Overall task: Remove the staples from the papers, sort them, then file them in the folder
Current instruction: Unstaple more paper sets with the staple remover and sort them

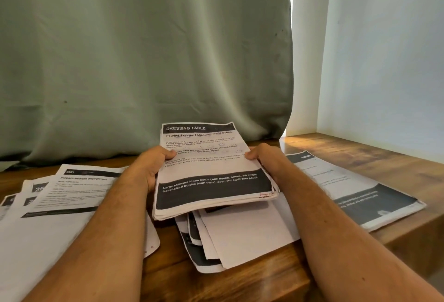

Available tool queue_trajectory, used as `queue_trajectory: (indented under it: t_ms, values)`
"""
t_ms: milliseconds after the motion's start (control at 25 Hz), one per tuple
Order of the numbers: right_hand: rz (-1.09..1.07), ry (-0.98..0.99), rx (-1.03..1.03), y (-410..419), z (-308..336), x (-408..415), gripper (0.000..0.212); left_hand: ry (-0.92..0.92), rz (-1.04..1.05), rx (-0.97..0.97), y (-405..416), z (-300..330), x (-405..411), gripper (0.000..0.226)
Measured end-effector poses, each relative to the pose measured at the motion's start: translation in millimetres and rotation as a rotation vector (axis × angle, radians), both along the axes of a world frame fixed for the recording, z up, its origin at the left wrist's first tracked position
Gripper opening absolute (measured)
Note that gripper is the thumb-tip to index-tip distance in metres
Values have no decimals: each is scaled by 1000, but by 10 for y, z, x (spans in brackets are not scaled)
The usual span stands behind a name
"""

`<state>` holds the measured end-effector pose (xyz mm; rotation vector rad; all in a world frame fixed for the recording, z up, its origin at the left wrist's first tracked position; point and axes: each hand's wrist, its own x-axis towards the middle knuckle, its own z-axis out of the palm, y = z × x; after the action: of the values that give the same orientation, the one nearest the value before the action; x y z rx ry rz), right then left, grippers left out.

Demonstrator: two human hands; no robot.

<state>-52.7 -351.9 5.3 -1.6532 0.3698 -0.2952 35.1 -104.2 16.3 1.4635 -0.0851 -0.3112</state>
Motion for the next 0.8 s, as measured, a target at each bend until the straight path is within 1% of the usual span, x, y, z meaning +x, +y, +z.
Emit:
queue_trajectory:
  t_ms: [80, 200, 320, 440, 520, 600, 640, 680, 760, 800]
  values:
    - [-21, 19, -72, 5, -1, 10, 25, 4, -30, -21, -12, -3, -33, 29]
    - [-11, 1, -103, 29, -13, 5, 20, -27, -50, -38, -40, 3, -77, 29]
    - [-25, -17, -204, 73, -48, -9, 23, -44, -40, -66, -66, 12, -77, 31]
    - [-44, -40, -160, 101, -51, -16, 25, -43, -37, -88, -96, 29, -127, 32]
    - [-69, -27, -243, 36, 38, -37, 25, -40, -85, -152, -152, 89, -226, 30]
    - [-134, -6, -295, -124, 197, -119, 26, -47, -199, -236, -279, 192, -360, 29]
    - [-164, 18, -351, -231, 282, -181, 28, -56, -268, -274, -360, 246, -425, 31]
    - [-188, 58, -457, -357, 359, -274, 31, -65, -319, -283, -482, 282, -503, 34]
    - [-241, 132, -646, -615, 483, -460, 35, -118, -352, -202, -763, 278, -661, 34]
    - [-255, 158, -704, -734, 514, -546, 34, -160, -360, -149, -906, 246, -749, 32]
